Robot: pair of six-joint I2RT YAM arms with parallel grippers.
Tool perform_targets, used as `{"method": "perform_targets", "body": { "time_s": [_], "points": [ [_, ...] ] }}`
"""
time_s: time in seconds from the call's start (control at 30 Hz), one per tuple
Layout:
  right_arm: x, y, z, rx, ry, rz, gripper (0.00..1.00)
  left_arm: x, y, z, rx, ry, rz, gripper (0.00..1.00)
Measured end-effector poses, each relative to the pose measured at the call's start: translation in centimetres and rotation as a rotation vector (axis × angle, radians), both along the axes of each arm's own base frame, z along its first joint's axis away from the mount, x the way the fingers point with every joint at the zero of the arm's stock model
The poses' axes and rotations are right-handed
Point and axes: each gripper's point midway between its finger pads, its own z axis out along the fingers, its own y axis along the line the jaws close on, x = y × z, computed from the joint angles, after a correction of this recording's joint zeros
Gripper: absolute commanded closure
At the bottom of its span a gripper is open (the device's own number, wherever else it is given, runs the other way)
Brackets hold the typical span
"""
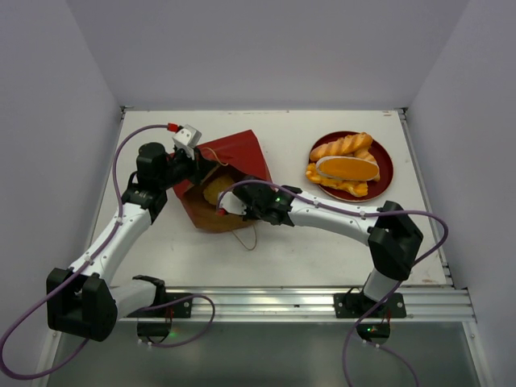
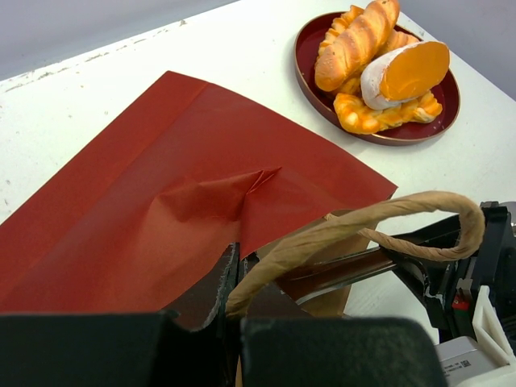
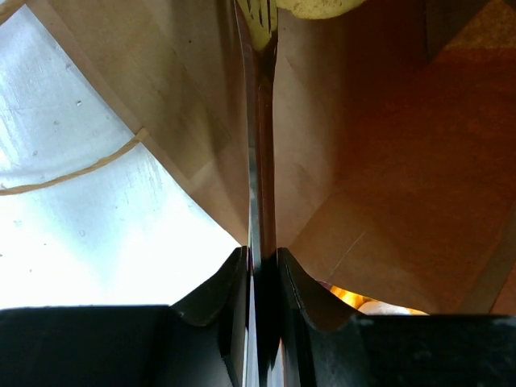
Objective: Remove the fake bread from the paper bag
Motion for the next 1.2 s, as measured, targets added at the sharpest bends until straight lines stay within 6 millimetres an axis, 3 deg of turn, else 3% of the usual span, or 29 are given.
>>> {"method": "perform_targets", "body": {
  "time_s": [0.27, 0.7, 0.97, 1.2],
  "points": [
    [0.0, -0.2, 0.2, 0.007, 0.006, -0.008, 0.96, 0.0, 0.0, 0.0, 0.0, 0.0, 0.0, 1.0],
    [-0.4, -1.1, 3.7, 0.143, 0.04, -0.015, 1.0, 0.0, 0.0, 0.0, 0.001, 0.0, 0.002, 1.0],
    [-1.4, -1.3, 3.7, 0.167, 0.082, -0.004, 1.0, 0.0, 0.1, 0.0, 0.001, 0.0, 0.004, 1.0],
    [-2.9, -2.9, 3.7, 0.178, 0.123, 0.008, 1.0, 0.1, 0.1, 0.0, 0.003, -0.001, 0.01, 1.0]
  ]
}}
